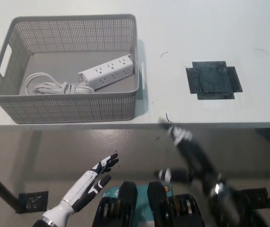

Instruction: Use the right hand to pick up a power strip and put it into a container on the left side

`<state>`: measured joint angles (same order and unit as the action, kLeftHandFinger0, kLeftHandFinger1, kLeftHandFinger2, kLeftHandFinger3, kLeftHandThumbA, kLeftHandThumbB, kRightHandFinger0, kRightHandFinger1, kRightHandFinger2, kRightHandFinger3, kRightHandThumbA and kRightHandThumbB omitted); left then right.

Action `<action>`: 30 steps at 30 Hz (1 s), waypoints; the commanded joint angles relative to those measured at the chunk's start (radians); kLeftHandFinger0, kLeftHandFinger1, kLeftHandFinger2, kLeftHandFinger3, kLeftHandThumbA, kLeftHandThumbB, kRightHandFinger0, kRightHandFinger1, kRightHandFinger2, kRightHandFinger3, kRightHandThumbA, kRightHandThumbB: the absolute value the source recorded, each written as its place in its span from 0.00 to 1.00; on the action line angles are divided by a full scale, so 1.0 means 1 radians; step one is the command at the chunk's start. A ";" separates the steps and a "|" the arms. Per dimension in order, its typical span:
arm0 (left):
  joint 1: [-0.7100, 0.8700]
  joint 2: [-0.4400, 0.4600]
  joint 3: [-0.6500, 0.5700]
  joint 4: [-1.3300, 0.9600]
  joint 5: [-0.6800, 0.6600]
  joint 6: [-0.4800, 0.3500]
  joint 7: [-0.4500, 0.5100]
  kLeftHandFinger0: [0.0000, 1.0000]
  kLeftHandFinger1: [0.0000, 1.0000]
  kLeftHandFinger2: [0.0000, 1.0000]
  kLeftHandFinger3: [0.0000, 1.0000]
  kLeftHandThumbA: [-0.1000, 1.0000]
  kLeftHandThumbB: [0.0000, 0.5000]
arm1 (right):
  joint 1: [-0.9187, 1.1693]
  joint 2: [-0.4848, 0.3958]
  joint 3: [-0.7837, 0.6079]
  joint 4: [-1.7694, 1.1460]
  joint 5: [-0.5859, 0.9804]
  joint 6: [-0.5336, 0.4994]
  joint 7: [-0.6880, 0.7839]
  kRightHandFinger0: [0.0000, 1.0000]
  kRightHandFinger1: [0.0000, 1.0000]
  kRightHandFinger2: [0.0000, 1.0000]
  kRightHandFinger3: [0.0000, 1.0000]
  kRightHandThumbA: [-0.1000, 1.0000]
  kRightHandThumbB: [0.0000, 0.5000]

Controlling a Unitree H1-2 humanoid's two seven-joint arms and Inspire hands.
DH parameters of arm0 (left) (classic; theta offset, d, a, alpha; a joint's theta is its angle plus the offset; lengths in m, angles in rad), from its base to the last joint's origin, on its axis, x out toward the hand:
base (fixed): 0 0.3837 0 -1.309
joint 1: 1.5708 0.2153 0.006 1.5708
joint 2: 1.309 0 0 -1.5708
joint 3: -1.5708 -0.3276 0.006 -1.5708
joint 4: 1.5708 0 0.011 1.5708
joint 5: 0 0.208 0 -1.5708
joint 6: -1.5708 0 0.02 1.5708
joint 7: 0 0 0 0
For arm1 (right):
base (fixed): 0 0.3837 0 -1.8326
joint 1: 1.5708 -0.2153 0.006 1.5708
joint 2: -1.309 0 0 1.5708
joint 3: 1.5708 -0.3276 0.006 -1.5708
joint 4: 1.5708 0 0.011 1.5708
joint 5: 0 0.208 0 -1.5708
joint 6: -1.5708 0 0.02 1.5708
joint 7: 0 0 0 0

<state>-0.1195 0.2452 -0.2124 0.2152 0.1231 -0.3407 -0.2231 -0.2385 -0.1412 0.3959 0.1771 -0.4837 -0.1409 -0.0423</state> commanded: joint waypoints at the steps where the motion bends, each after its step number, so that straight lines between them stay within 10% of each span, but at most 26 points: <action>1: -0.010 0.006 0.063 -0.025 -0.041 -0.046 0.034 1.00 1.00 1.00 1.00 1.00 0.65 | 0.247 -0.086 0.081 -0.946 0.004 -0.329 -0.182 1.00 1.00 1.00 1.00 1.00 0.80; 4: -0.017 0.003 0.068 -0.011 -0.062 -0.058 0.029 1.00 1.00 1.00 1.00 1.00 0.64 | 0.286 -0.110 0.068 -0.863 0.049 -0.329 -0.197 1.00 1.00 1.00 1.00 1.00 0.86; 7: -0.017 0.003 0.075 -0.004 -0.064 -0.067 0.031 1.00 1.00 1.00 1.00 1.00 0.65 | 0.322 -0.093 0.039 -0.648 -0.069 -0.329 -0.376 1.00 1.00 1.00 1.00 1.00 0.28; 12: -0.012 -0.006 0.077 -0.003 -0.045 -0.065 0.035 1.00 1.00 1.00 1.00 1.00 0.70 | 0.275 -0.071 -0.038 -0.264 -0.002 -0.329 -0.415 1.00 1.00 1.00 1.00 1.00 0.53; 30: -0.019 -0.020 0.120 0.026 0.010 -0.108 0.049 1.00 1.00 1.00 1.00 1.00 0.66 | 0.151 -0.030 -0.123 0.023 0.171 -0.266 -0.112 1.00 1.00 1.00 1.00 1.00 0.56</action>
<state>-0.1201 0.2195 -0.1044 0.2453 0.1182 -0.3859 -0.2095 -0.0713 -0.1796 0.2818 0.2311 -0.3604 -0.3718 -0.2050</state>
